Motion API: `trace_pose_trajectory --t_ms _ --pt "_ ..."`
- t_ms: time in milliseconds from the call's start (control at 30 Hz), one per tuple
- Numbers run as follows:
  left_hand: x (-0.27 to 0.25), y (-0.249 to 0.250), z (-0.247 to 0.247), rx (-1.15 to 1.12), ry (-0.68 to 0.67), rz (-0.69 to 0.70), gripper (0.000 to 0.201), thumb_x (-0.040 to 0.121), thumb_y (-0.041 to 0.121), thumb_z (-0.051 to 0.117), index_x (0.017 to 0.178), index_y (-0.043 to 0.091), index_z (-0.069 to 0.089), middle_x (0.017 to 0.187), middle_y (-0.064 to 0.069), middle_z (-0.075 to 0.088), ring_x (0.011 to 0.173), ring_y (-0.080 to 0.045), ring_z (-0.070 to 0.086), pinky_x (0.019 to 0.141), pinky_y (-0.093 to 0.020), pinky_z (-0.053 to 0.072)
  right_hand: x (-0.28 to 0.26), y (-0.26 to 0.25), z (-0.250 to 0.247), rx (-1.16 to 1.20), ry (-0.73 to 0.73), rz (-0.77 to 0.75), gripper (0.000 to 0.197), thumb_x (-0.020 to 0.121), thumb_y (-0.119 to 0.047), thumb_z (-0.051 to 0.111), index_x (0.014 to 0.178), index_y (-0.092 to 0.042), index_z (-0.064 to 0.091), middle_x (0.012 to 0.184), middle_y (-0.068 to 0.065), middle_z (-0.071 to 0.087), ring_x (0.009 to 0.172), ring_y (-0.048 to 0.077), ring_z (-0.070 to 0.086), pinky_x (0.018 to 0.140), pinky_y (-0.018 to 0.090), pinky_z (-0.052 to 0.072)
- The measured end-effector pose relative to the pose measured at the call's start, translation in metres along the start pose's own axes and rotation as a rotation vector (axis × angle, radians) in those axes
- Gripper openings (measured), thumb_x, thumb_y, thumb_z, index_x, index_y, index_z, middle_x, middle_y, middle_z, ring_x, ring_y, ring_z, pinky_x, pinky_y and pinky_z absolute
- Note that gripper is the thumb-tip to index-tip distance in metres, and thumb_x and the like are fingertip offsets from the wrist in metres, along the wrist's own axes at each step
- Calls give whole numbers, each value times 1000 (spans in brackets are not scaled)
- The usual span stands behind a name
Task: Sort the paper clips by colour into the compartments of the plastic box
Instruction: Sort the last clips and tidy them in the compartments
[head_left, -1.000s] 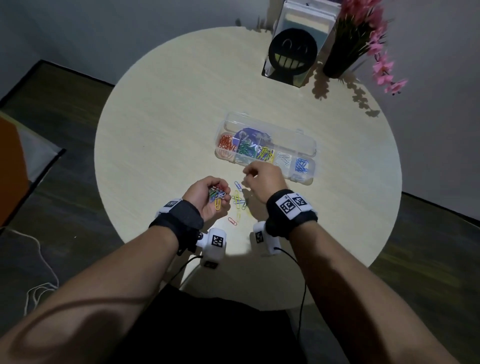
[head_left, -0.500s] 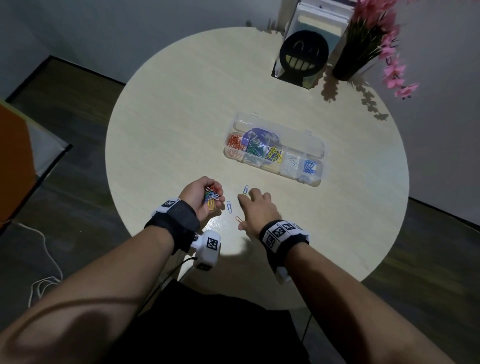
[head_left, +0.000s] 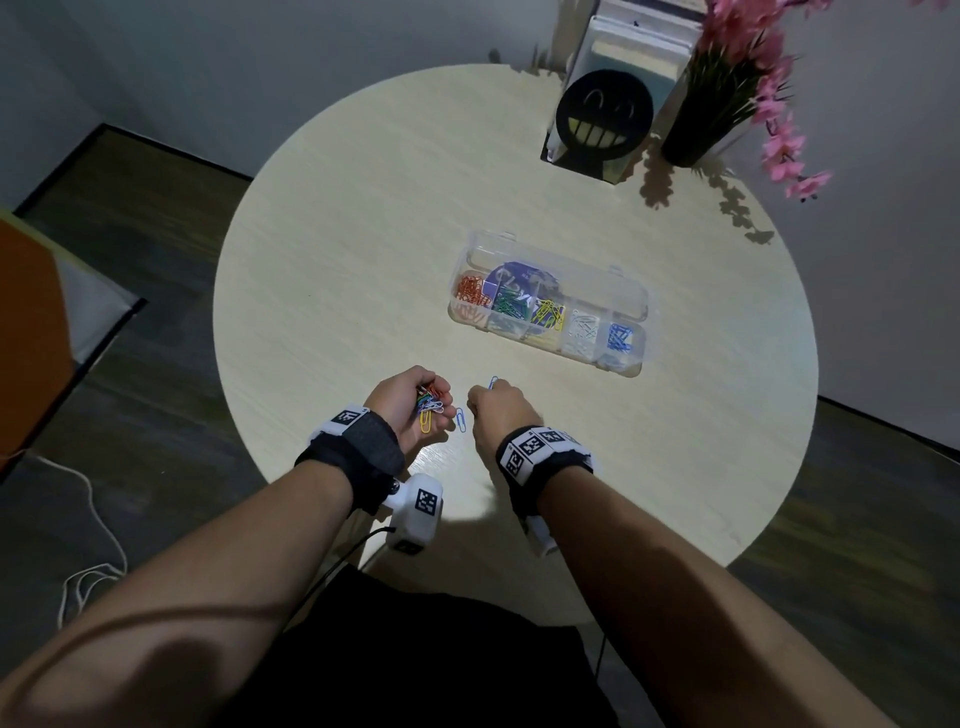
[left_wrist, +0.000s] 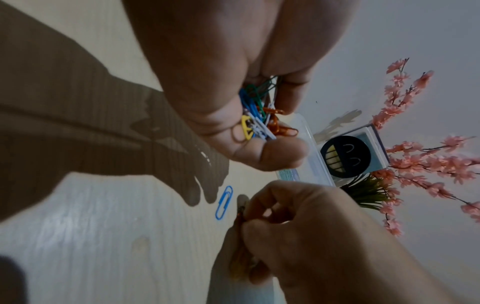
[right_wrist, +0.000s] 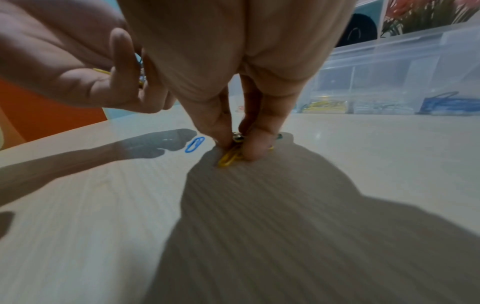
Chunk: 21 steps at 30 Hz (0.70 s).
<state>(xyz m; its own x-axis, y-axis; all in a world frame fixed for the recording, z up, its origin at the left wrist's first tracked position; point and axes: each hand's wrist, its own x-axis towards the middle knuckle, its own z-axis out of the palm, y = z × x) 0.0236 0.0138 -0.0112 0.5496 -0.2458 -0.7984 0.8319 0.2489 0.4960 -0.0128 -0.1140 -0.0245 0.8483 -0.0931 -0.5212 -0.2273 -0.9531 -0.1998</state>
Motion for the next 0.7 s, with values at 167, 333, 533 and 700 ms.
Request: trace_pose_trajectory --t_ms 167,333,533,700 --pt "1 1 -4 8 10 5 28 92 16 39 70 5 52 61 -9 51 48 -21 51 44 -18 44 3 -6 0 5 8 59 39 83 0 50 120 -11 41 115 15 53 105 35 54 69 39 41" --pt "1 1 0 -11 24 22 28 93 15 39 71 3 52 64 -11 50 45 -20 54 42 -19 46 3 -3 2 -39 24 63 31 88 -2 48 119 -5 47 117 17 54 108 36 54 78 40 48" --pt "0 0 5 19 18 8 25 94 14 40 75 4 52 68 -10 50 43 -17 55 42 -19 45 -1 13 -8 52 -15 84 30 85 -6 48 115 -10 47 113 16 56 98 35 57 69 34 43" --pt "-1 -1 12 3 -2 -17 29 97 21 40 74 4 50 66 -11 48 49 -19 50 43 -19 45 -7 5 -27 457 59 94 19 73 -11 59 71 -18 41 74 6 55 61 26 50 51 26 40"
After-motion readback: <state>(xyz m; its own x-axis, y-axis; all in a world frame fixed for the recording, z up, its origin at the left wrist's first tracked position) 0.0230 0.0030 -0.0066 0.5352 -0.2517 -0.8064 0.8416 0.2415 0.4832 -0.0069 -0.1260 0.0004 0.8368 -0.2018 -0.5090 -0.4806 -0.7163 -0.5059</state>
